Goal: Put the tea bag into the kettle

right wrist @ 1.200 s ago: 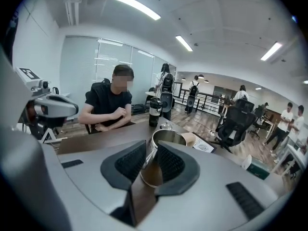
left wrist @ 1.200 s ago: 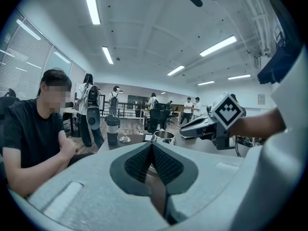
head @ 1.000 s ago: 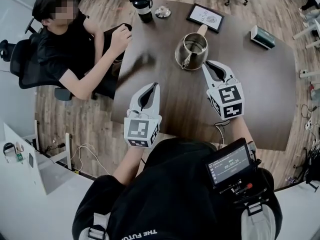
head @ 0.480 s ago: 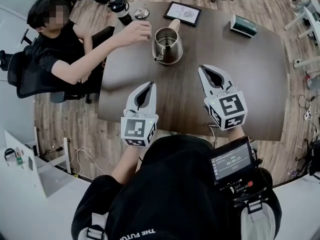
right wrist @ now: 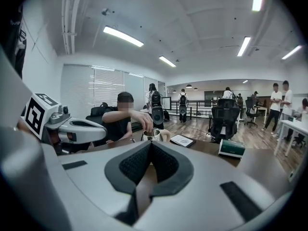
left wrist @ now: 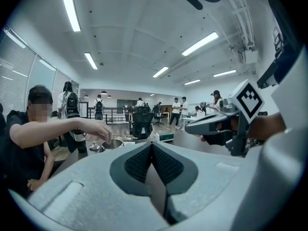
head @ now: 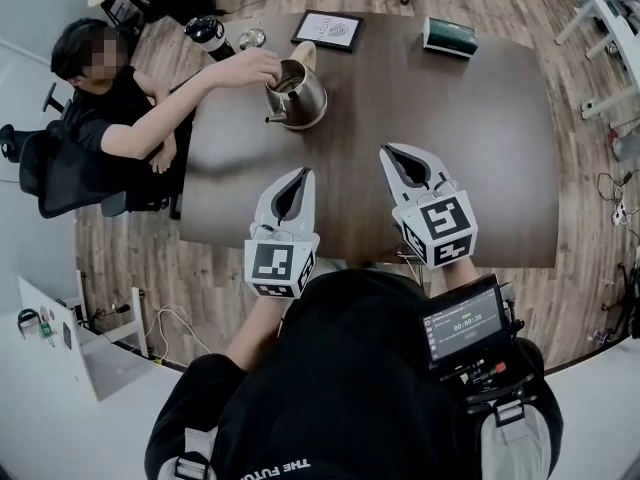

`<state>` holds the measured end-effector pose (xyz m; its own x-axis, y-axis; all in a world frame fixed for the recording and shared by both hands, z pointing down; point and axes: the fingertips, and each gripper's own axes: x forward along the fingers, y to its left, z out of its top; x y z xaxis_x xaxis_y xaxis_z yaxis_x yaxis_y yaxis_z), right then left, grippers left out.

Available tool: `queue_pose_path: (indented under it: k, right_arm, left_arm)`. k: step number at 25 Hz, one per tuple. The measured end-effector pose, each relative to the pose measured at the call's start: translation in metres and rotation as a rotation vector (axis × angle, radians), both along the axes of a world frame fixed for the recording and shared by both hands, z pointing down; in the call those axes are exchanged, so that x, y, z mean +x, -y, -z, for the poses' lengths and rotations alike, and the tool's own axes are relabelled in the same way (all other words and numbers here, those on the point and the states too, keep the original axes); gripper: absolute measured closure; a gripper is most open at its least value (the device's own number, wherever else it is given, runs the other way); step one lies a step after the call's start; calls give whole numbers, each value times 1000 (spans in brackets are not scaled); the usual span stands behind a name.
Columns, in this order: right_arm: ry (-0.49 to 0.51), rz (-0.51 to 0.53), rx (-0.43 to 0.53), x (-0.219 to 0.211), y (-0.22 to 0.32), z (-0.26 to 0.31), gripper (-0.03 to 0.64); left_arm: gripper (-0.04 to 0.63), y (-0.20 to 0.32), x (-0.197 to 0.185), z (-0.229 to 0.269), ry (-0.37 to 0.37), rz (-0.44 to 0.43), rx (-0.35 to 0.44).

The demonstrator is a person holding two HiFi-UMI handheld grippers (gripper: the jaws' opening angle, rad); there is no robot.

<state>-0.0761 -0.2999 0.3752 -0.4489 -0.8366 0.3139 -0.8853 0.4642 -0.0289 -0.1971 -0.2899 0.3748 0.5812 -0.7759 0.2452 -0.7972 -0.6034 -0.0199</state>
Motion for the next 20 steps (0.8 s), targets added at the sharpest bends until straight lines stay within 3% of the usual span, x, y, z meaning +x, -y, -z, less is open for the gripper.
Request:
queue_pose_path:
  k: [8,20]
  right_arm:
    - [32,11,2,23,-22,-6,609]
    - [28,40,-2,38,-44,-11,609]
  left_arm:
    - [592,-23,33,-8,15,-3,3]
    - [592,-47,53,-14,19,11,-3]
